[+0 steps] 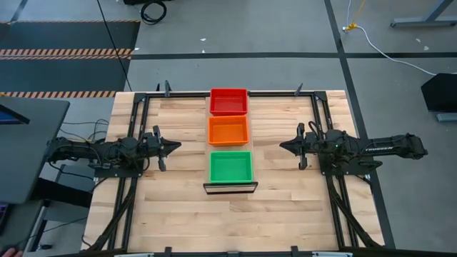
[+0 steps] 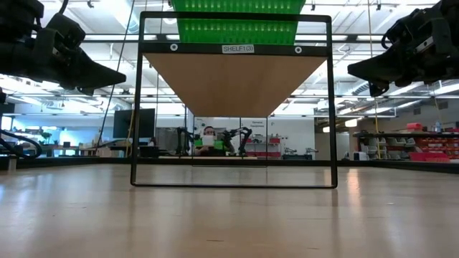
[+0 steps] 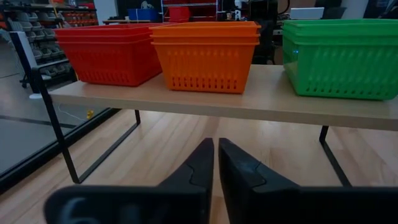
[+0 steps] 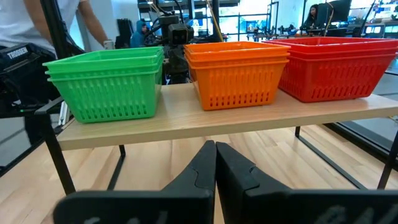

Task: Stack baskets on shelf by color
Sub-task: Return to Home Position

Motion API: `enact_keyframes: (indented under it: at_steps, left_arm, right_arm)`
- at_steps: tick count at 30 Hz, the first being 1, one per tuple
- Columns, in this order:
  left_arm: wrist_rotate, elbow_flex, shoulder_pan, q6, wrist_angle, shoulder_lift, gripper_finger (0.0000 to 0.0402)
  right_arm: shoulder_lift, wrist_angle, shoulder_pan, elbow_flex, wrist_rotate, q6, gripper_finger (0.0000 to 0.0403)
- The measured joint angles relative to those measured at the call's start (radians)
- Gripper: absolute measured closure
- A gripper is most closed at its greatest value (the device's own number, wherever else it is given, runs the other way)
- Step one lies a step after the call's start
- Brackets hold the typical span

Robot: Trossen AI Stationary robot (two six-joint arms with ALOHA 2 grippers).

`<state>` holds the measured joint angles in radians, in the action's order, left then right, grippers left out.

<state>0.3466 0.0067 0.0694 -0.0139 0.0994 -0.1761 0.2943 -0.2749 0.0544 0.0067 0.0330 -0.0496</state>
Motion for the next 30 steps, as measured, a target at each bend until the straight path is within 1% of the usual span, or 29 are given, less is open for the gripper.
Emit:
enact_keyframes:
  at_steps: [5, 14, 24, 30]
  left_arm:
    - [0.000, 0.000, 0.000, 0.000, 0.000, 0.000, 0.0366]
    - [0.000, 0.000, 0.000, 0.000, 0.000, 0.000, 0.0376]
    - [0.000, 0.000, 0.000, 0.000, 0.000, 0.000, 0.0366]
    - [0.000, 0.000, 0.000, 0.000, 0.000, 0.000, 0.0375]
  right_arm:
    - [0.000, 0.000, 0.000, 0.000, 0.000, 0.000, 0.0392]
    - [0.000, 0.000, 0.000, 0.000, 0.000, 0.000, 0.0392]
    - [0.000, 0.000, 0.000, 0.000, 0.000, 0.000, 0.0392]
    - [0.000, 0.000, 0.000, 0.000, 0.000, 0.000, 0.0392]
